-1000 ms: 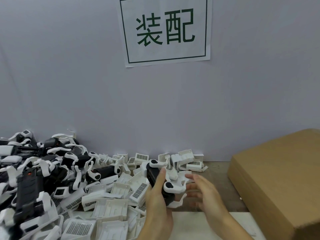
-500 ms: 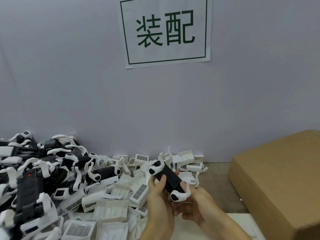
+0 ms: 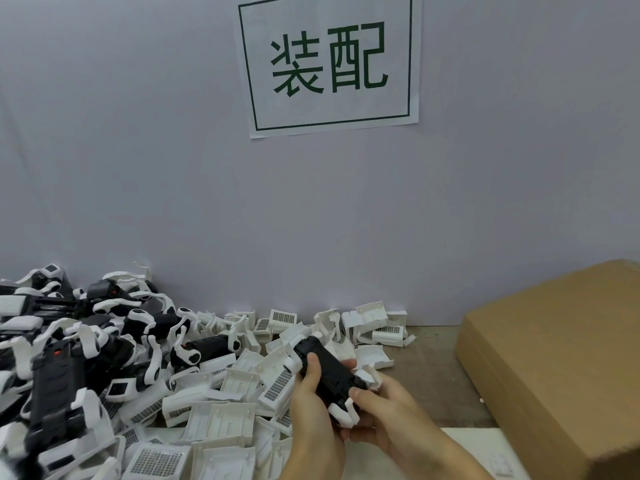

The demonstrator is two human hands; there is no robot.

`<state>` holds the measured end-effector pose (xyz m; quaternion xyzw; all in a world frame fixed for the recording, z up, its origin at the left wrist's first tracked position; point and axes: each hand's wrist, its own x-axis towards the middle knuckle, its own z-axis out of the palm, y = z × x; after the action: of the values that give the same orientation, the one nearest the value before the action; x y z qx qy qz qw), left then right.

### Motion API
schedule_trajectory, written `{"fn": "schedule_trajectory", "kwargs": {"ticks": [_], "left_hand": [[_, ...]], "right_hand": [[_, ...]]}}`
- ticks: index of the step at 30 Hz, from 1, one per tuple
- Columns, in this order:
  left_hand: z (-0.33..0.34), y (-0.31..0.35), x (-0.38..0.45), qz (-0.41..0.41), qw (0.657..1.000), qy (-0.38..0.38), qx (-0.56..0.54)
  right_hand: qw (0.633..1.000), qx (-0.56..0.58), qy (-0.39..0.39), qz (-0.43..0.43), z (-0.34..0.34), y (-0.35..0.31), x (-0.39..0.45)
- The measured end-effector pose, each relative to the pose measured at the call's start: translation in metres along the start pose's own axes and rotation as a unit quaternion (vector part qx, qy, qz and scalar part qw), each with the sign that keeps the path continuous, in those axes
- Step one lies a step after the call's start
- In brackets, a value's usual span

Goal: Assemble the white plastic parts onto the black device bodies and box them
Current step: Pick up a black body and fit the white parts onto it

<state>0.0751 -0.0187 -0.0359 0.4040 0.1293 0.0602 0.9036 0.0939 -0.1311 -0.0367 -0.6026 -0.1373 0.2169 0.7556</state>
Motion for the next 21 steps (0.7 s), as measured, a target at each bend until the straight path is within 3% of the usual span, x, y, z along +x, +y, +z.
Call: {"fn": "schedule_trajectory", "kwargs": {"ticks": [4, 9, 21], "left_hand": [[0.001, 0.001, 0.000, 0.016, 1.000, 0.022, -0.004], [0.005, -0.001, 0.000, 0.099, 0.994, 0.024, 0.029], [0.010, -0.002, -0.001, 0.110, 0.992, 0.041, 0.045]], "right_hand": [[1.000, -0.005, -0.003, 0.008, -0.005, 0.002, 0.003], [1.000, -0.006, 0.018, 0.025, -0.007, 0.007, 0.006], [0.998, 0.046, 0.031, 0.027, -0.006, 0.006, 0.007]]}}
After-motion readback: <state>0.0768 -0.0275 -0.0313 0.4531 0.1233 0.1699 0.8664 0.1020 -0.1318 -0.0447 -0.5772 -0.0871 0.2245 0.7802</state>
